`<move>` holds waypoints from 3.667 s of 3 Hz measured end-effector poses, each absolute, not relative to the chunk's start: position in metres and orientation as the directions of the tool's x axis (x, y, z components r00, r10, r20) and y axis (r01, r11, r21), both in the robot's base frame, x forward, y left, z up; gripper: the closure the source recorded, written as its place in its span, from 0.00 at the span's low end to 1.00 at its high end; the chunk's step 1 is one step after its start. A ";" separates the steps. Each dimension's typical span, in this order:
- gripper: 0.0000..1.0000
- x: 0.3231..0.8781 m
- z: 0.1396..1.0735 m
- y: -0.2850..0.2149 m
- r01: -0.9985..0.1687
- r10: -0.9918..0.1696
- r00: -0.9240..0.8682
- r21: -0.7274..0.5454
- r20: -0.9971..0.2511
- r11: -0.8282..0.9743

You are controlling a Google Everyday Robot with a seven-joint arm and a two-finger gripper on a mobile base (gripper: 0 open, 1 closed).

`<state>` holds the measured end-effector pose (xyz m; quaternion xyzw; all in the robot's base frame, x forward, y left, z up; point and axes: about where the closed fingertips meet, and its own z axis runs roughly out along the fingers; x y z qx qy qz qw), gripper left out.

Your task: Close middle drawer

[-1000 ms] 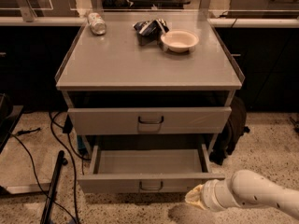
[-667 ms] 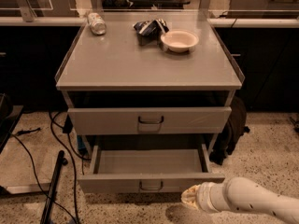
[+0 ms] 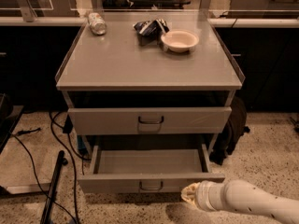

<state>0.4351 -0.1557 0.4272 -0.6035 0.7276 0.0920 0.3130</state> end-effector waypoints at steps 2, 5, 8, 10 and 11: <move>1.00 0.453 0.423 -0.155 -0.891 -0.848 0.051 -0.408 -0.527 0.200; 1.00 0.502 0.414 -0.150 -0.848 -0.849 0.101 -0.490 -0.519 0.199; 1.00 0.570 0.418 -0.148 -0.782 -0.858 0.125 -0.582 -0.498 0.223; 1.00 0.618 0.414 -0.148 -0.764 -0.873 0.112 -0.602 -0.475 0.230; 1.00 0.630 0.412 -0.149 -0.759 -0.877 0.101 -0.607 -0.470 0.238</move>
Offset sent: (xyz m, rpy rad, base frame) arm 0.0309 0.0015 -0.0046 -0.0720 -0.2482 0.0625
